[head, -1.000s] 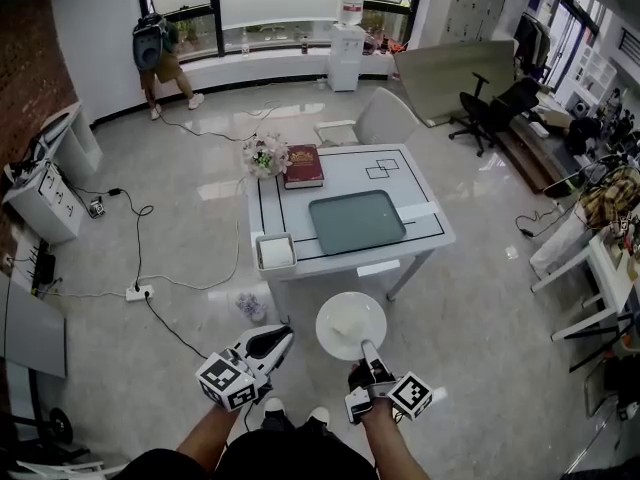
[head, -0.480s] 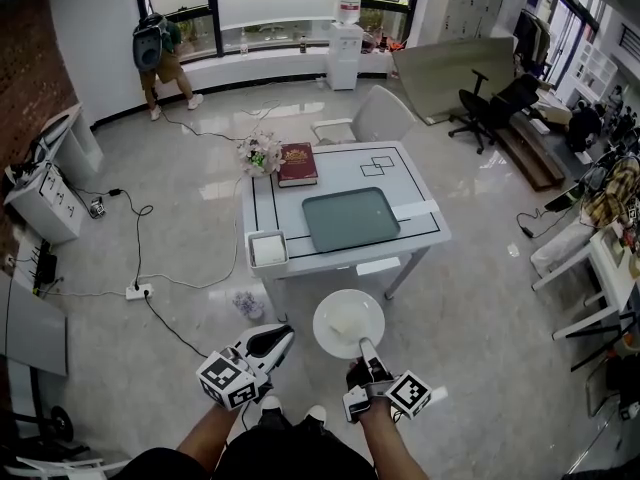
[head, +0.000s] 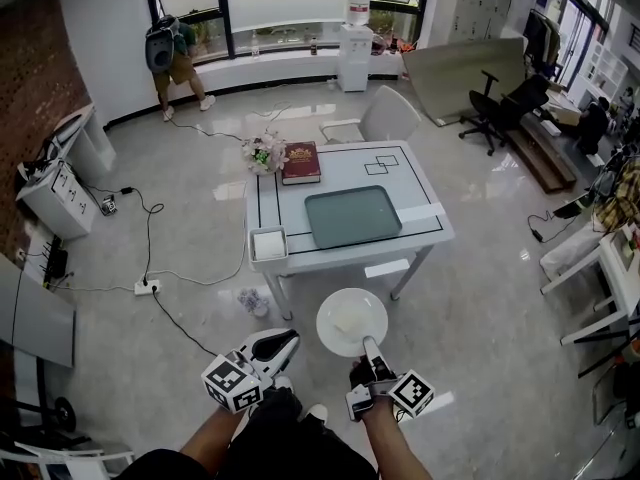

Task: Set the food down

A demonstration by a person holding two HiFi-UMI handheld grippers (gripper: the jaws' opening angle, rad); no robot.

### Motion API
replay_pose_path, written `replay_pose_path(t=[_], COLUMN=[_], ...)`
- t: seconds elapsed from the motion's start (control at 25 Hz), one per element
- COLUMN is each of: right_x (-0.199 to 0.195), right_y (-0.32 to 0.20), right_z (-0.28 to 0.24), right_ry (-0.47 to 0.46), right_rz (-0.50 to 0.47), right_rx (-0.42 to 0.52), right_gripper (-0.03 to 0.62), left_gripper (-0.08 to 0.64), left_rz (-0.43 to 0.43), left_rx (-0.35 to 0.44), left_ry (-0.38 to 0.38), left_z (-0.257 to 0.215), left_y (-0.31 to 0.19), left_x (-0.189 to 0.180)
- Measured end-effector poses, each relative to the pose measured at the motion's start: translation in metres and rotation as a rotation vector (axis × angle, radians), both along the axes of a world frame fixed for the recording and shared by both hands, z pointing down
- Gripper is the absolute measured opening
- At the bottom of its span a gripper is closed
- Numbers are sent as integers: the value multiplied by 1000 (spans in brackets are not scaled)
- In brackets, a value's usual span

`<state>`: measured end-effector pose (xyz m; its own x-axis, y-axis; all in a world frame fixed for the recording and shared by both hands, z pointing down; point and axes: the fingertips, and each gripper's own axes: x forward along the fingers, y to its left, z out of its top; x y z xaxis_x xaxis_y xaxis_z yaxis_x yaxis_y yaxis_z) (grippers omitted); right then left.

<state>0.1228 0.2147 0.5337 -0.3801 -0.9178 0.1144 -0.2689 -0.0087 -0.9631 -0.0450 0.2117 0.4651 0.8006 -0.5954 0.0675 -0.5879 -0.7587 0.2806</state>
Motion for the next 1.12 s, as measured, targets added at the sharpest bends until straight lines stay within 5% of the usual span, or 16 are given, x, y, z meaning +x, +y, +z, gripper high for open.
replay_pose_path(t=[0.52, 0.84, 1.12], right_x=[-1, 3, -5], right_y=[-46, -119, -198], right_z=[11, 28, 23], right_ry=[-55, 27, -33], right_rz=[-8, -14, 4], right_rx=[-11, -67, -53], right_gripper=[21, 21, 20], left_gripper=[32, 32, 32], left_rz=[6, 9, 34], left_rx=[-10, -33, -51], left_ry=[4, 27, 32], left_z=[10, 18, 22], left_y=[-46, -131, -211], left_x=[8, 8, 6])
